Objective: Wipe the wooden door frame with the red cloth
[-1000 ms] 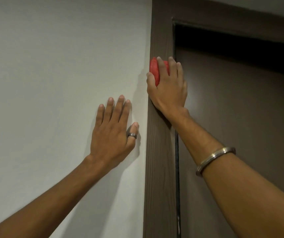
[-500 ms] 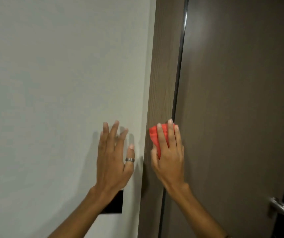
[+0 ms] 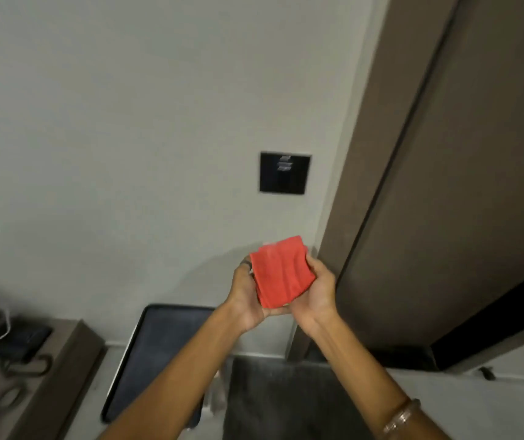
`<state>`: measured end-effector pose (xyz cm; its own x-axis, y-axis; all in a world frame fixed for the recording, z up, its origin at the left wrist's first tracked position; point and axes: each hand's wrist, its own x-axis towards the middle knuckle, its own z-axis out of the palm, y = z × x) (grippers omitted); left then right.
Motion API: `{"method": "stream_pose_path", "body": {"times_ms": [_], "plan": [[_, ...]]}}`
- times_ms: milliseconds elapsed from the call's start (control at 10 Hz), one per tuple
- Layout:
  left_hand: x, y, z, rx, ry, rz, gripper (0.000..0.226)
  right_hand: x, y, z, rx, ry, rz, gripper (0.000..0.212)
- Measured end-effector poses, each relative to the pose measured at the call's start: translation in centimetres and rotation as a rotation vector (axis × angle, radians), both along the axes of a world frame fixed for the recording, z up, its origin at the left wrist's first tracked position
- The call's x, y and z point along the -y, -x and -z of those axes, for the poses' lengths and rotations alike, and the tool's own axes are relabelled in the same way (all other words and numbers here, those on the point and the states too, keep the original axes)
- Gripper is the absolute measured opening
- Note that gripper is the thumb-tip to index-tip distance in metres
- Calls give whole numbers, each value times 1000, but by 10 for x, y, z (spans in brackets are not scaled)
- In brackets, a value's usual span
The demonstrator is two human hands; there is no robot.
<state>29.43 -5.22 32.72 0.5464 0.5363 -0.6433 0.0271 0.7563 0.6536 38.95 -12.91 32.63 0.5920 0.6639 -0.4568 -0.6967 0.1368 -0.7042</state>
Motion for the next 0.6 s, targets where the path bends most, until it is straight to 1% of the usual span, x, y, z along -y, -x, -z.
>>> {"method": "stream_pose_path", "body": {"times_ms": [100,200,300,400,500,600], "plan": [[-17,53,68,-124,106,-121,74,-13,49,69,21,180,-237,53],[-29,91,123,-228,127,-143,70,-25,79,120,87,356,-427,40],[-46,144,197,-319,140,-124,57,-48,115,198,148,563,-635,28],[-66,170,243,-362,103,-88,54,-69,138,246,147,666,-659,39],[-94,193,280,-424,37,-59,57,-93,168,289,174,701,-657,52],[-98,200,283,-536,-93,-89,49,-101,182,293,259,740,-685,63]]}}
